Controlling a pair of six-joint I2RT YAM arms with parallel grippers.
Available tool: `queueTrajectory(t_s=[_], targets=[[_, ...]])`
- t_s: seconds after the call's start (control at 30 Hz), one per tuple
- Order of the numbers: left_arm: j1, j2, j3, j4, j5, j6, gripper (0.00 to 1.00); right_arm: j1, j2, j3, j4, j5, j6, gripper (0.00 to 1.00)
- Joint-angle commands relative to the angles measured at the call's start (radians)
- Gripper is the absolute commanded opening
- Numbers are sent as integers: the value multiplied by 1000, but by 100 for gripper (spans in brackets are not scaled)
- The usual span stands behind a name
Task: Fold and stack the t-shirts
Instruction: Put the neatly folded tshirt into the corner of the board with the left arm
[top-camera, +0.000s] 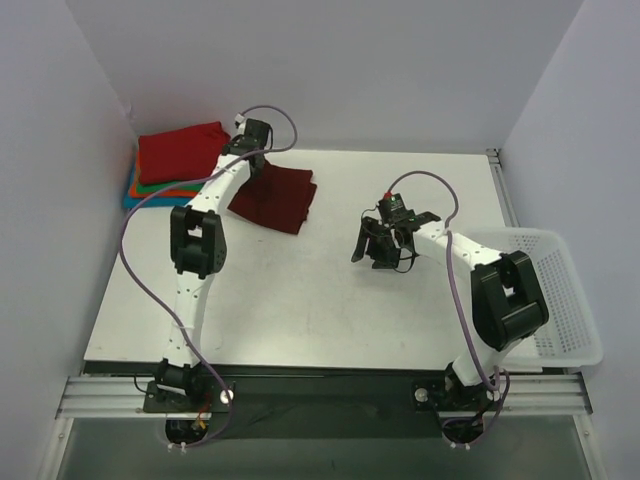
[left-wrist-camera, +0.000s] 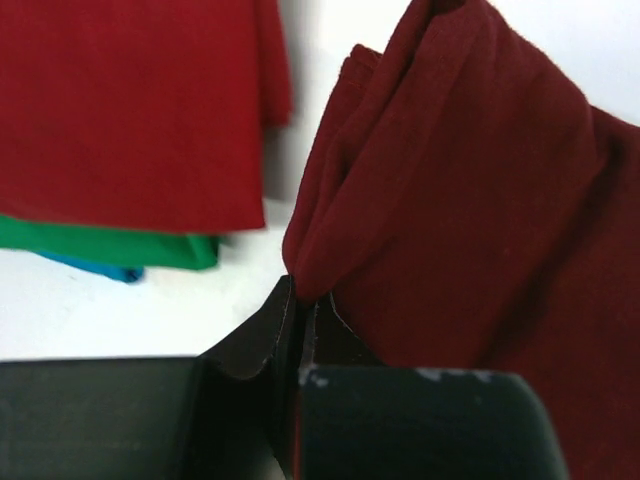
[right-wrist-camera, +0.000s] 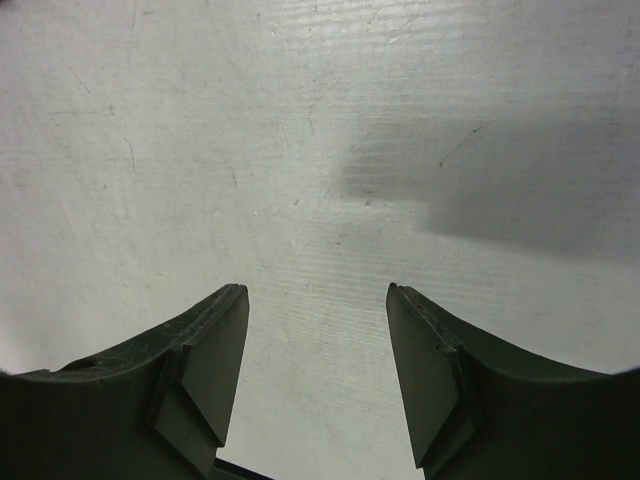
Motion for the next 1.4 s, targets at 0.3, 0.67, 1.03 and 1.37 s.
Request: queueTrajectory(t_s=[0.3,0.67,1.03,1.37], targets=[[94,1,275,165,-54,193,0,56,1,-19,-49,37,-21,57],[249,-33,347,265,113,167,0,85,40,-56,-69,66,-19,56],[338,-68,362,248,216,133,0,106,67,-58,-51,74,3,56],[393,-113,325,257,239,124,0,116,64,-55,-51,80,4,56]])
